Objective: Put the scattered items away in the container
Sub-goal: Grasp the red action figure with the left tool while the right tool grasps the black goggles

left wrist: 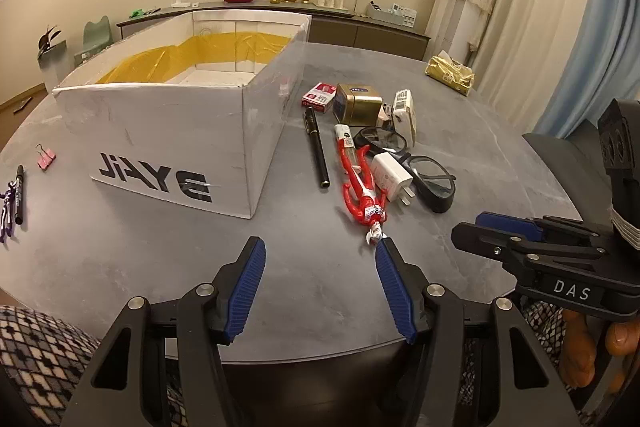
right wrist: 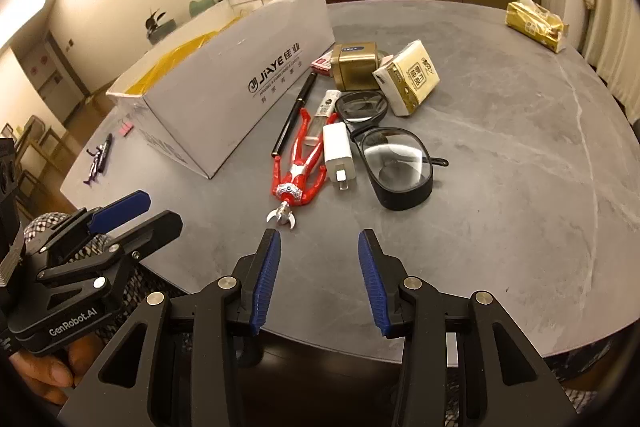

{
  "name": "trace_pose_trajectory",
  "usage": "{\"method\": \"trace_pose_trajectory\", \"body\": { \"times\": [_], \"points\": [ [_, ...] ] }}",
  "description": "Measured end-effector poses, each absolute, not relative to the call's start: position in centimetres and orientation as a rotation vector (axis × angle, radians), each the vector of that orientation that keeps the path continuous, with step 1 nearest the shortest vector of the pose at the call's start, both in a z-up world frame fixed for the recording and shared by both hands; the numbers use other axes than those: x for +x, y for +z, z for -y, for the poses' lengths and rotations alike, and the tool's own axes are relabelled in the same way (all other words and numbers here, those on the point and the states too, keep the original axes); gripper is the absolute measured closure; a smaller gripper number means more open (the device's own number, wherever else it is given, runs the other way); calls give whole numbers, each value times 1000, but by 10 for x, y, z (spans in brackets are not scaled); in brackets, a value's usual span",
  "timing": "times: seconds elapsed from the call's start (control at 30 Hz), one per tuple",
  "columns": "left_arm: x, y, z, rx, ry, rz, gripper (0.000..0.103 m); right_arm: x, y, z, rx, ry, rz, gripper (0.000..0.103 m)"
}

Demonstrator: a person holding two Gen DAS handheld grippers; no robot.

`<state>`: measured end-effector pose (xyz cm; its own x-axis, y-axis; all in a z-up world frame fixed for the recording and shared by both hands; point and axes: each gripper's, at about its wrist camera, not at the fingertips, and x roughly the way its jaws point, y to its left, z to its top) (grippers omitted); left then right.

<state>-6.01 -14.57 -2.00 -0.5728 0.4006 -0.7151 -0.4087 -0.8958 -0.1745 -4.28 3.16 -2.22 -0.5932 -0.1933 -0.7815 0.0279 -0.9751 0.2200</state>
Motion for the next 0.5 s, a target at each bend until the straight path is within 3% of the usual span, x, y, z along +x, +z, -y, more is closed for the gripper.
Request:
{"method": "trace_pose_trajectory", "body": {
  "times": [0.5],
  "points": [
    [-89, -37, 103, -1198, 2333, -70, 44, -95, -29, -58, 1407, -2641, 136, 59]
  ]
}}
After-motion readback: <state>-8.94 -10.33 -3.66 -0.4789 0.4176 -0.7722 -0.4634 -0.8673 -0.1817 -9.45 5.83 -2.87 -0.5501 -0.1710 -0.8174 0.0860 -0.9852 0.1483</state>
